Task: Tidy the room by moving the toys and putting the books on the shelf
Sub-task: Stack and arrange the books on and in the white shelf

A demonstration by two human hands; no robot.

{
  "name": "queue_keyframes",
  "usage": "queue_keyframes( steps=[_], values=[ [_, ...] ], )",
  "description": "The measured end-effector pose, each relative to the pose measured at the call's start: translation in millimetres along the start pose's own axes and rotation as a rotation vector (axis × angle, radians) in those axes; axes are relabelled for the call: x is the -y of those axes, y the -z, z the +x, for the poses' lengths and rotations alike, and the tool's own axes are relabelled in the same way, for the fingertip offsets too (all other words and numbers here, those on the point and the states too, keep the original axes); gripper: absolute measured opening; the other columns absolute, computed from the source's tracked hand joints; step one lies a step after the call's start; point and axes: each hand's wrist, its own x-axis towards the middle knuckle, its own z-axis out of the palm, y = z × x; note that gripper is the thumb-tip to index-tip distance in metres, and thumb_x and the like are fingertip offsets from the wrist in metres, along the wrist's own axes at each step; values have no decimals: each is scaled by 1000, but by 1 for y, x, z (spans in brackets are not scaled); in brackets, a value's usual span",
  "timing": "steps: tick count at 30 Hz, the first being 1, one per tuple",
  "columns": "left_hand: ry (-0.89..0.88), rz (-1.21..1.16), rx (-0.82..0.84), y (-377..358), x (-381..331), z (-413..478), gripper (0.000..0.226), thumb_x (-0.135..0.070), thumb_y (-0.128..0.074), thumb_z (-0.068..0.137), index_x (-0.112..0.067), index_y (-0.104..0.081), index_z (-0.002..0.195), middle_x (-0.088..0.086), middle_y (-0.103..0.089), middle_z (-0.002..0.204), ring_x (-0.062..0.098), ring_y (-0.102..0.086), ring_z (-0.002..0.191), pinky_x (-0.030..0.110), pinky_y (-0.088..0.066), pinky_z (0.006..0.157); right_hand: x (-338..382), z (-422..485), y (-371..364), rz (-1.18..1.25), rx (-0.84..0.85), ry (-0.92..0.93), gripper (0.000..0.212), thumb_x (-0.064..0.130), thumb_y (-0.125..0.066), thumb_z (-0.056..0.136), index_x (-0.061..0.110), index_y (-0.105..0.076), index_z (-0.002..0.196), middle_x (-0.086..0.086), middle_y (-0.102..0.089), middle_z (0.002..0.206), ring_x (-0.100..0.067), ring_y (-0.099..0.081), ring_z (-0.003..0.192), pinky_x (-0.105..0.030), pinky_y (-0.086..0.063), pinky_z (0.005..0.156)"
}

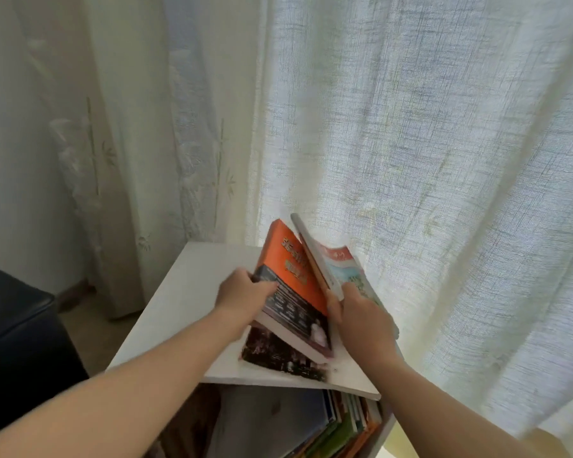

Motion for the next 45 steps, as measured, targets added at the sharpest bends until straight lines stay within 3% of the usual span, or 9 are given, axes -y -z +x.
queue_keyframes(
  steps=[8,13,19,22,28,35,39,43,45],
  values=[
    [258,-232,-76,102,24,17,17,-8,-63,86,-8,-52,73,12,-55,69,23,-53,58,29,-48,31,21,-11,-5,161,74,-19,30,41,-29,100,16,-43,90,-3,-62,84,-22,-64,79,-28,-47,64],
    [220,210,-185,119,81,29,24,-24,-63,88,-1,-64,90,17,-66,92,30,-59,82,32,-46,68,36,-5,-5,373,-4,-186,33,36,-29,100,11,-50,95,5,-46,66,-13,-50,59,-23,-38,53],
    [-118,902,-200,80,66,14,37,-18,-45,93,-25,-49,129,0,-44,137,23,-39,126,37,-37,100,53,-23,-20,347,117,-105,32,51,-38,95,21,-44,87,2,-65,82,-20,-65,76,-28,-49,63],
    [-262,648,-12,40,48,2,41,-6,-41,94,-18,-50,132,1,-48,138,20,-44,126,33,-37,103,57,-30,-24,327,108,-90,33,54,-37,94,22,-45,90,5,-64,82,-18,-65,79,-27,-45,61],
    [23,479,333,-16,22,-12,42,-8,-37,95,-13,-43,136,10,-47,137,26,-45,126,30,-36,103,33,-35,-24,364,87,-139,30,53,-35,95,25,-46,88,12,-56,72,-17,-65,81,-29,-47,65],
    [157,616,169,-53,14,-6,46,-12,-34,91,-9,-34,137,15,-34,143,33,-31,133,41,-33,109,5,-42,-26,101,187,7,39,48,-42,94,31,-46,129,9,-62,108,-13,-61,94,-21,-34,55],
    [171,632,98,-58,25,1,47,-12,-36,93,-7,-31,139,16,-33,143,33,-31,133,40,-34,107,-2,-36,-25,211,169,-56,37,40,-40,95,34,-44,131,8,-62,91,-14,-57,81,-23,-38,57],
    [284,30,30,-54,23,16,28,-4,-48,89,2,-52,116,16,-58,95,26,-57,81,31,-48,65,-12,-37,-26,322,141,-138,41,37,-44,94,42,-40,135,10,-58,77,-13,-57,74,-25,-42,59],
    [276,4,108,-49,23,18,19,-9,-54,90,1,-59,105,15,-60,91,24,-55,77,29,-45,67,-14,-38,-26,346,139,-155,41,38,-44,94,43,-39,135,9,-64,83,-13,-61,77,-27,-45,62]
  ],
)
